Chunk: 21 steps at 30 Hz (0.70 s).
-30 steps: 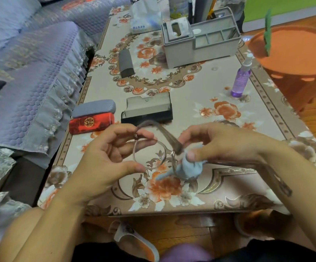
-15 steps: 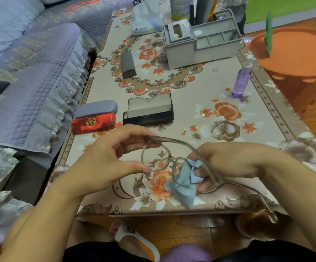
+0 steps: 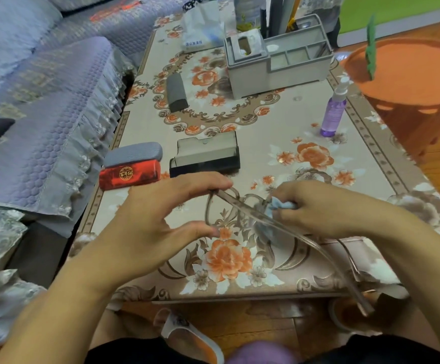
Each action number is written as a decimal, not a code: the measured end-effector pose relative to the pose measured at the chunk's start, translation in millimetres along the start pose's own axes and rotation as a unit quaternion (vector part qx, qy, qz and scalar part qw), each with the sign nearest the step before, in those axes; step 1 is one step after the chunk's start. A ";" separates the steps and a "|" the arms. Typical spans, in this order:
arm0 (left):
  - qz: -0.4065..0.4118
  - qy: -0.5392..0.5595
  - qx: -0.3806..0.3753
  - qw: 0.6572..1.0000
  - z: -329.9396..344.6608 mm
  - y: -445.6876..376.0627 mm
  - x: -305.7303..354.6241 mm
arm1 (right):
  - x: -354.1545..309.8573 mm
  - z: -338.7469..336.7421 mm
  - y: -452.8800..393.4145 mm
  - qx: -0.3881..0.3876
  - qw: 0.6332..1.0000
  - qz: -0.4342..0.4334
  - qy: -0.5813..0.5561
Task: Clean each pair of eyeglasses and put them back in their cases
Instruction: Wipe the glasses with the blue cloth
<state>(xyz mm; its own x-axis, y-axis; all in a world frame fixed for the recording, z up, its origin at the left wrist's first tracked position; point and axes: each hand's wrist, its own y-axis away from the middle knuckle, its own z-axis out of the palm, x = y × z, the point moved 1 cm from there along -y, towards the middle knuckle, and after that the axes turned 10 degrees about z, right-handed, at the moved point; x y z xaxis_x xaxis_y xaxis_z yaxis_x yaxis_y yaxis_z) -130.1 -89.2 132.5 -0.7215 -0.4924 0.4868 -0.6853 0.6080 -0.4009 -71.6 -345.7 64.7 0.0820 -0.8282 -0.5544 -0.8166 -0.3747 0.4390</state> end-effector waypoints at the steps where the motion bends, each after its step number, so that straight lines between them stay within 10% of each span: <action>1: 0.011 0.003 0.002 1.000 1.6 -0.7 0.1 | -2.2 0.0 -1.4 -0.009 0.999 -0.002 -0.042; 6: 0.068 -0.008 0.002 0.998 4.0 1.6 0.6 | 2.7 4.7 -12.1 -0.033 0.985 -0.005 -0.167; 16: 0.214 -0.110 -0.059 0.969 26.5 33.1 8.4 | 5.3 13.3 -21.8 0.182 0.962 -0.187 -0.084; 19: -0.048 0.063 -0.029 0.996 28.1 29.1 -3.4 | 6.5 8.4 -21.3 0.252 0.934 -0.253 -0.008; 21: -0.273 0.205 0.014 0.940 29.9 22.0 -8.1 | 3.6 7.9 -18.5 0.295 0.908 -0.296 0.028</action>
<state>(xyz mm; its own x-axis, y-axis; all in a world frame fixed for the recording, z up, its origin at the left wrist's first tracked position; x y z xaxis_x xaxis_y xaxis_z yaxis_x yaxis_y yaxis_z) -142.3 -90.4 96.5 -0.1675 -0.4417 0.8814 -0.9487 0.3155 -0.0221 -60.7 -338.5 49.0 0.6221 -0.5805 -0.5253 -0.7823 -0.4873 -0.3880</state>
